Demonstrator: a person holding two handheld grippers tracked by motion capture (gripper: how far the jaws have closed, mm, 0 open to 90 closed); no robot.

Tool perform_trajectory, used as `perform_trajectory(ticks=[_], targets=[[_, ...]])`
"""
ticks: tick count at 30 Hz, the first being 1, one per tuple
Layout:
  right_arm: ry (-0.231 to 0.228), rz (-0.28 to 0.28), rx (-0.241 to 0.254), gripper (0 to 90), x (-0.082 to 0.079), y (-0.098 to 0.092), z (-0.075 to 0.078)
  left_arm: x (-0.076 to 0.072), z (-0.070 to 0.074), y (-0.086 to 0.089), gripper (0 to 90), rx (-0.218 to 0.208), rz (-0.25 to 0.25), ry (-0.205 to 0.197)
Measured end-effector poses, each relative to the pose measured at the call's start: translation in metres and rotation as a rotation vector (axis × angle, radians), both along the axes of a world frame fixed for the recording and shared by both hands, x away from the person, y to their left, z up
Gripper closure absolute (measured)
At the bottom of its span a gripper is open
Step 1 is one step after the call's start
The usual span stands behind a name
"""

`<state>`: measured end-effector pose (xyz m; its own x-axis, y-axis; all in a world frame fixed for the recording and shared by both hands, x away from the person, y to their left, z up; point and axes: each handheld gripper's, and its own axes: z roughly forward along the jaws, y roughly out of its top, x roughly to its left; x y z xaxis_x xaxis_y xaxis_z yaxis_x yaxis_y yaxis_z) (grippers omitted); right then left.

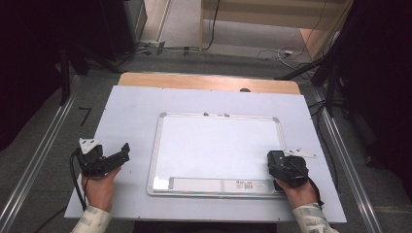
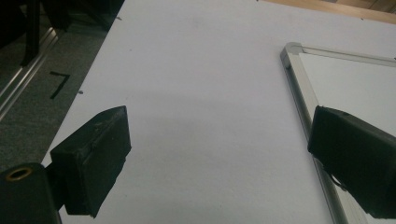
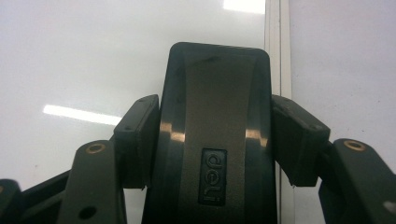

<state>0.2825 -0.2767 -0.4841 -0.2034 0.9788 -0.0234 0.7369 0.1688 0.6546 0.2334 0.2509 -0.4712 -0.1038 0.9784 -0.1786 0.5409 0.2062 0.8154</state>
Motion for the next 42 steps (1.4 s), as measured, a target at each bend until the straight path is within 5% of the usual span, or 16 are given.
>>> perform_trajectory(ticks=[12, 19, 28, 42], targets=[[0.004, -0.002, 0.012, 33.7, 0.001, -0.001, 0.001, 0.0, 0.0, 0.0, 6.4, -0.001, 0.0, 0.0], [-0.042, 0.011, 0.047, 24.5, 0.0, -0.004, 0.005, 0.0, 0.0, 0.0, 6.4, 0.001, -0.004, 0.001], [-0.098, 0.011, 0.053, 24.0, 0.003, -0.009, 0.017, 0.001, -0.001, -0.001, 6.4, 0.004, -0.003, 0.005], [-0.163, 0.095, 0.069, 22.5, 0.024, -0.005, 0.033, 0.002, -0.002, -0.001, 6.4, 0.008, -0.004, 0.011]])
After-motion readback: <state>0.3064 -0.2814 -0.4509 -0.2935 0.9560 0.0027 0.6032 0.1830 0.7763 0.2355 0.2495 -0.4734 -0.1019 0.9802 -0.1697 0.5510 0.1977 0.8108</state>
